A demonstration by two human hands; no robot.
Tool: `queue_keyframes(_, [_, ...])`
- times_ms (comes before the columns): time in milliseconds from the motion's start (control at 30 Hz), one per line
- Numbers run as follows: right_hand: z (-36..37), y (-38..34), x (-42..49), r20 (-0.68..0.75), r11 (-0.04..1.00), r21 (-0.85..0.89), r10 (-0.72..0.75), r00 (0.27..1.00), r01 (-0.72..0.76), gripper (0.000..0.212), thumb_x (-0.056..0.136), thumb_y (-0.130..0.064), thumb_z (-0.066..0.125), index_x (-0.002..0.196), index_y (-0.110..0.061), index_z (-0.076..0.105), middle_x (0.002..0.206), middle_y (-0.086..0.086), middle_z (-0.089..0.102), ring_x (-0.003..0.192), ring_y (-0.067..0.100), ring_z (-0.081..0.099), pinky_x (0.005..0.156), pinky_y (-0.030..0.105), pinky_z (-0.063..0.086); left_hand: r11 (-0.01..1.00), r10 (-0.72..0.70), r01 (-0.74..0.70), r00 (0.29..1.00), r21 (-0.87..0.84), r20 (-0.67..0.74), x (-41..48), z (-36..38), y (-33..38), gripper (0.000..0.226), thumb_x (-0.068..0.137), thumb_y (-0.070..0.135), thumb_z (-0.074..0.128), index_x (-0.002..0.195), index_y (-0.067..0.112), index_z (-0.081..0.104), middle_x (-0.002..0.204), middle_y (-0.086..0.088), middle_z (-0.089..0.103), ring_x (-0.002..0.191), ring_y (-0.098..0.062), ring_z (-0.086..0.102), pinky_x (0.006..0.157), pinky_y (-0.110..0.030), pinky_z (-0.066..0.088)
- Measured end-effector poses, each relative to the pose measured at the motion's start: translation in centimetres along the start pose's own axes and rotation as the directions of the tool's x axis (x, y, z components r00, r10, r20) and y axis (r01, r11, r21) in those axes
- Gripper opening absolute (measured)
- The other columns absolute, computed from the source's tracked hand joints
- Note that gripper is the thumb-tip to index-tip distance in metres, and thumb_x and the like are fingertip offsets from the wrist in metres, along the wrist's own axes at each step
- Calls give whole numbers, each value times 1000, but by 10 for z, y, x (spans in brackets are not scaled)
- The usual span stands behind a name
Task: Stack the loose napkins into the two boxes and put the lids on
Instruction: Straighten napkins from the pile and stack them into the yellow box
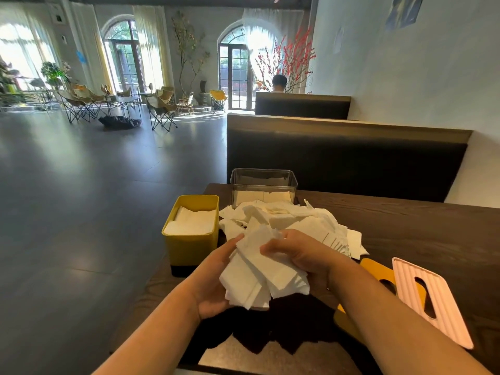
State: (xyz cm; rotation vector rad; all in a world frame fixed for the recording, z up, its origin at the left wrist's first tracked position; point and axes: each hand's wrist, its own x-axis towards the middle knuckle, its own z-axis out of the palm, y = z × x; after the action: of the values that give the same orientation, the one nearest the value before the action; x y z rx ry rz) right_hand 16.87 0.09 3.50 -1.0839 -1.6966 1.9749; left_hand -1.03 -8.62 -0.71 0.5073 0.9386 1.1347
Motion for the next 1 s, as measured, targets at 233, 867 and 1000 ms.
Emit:
queue_keyframes(233, [1,13,18,-179,995,-69,-81,981,70,41,84,-18,85,120,-26,67,124,5,70,110,25,72,96,40,61,999,0,-2,999,-34,-53,-5,-4,-1,50,99,42,60,140,14,64,136,-23,67,119,-42,65,107,-56,46])
queue_keyframes(867, [5,21,-2,-176,802,553,-151,973,225,44,88,-20,73,131,-16,65,119,17,76,107,35,73,68,47,66,999,13,-21,986,-50,-165,-3,3,-9,30,110,16,45,136,7,57,121,-26,73,106,-40,75,92,-52,57])
queue_keyframes(1000, [33,36,12,-434,939,109,-250,866,325,31,93,-19,77,123,-23,66,112,1,79,99,19,77,88,45,64,994,87,-96,984,-55,-153,0,10,-13,33,109,22,47,135,9,64,125,-22,73,114,-42,71,99,-55,54])
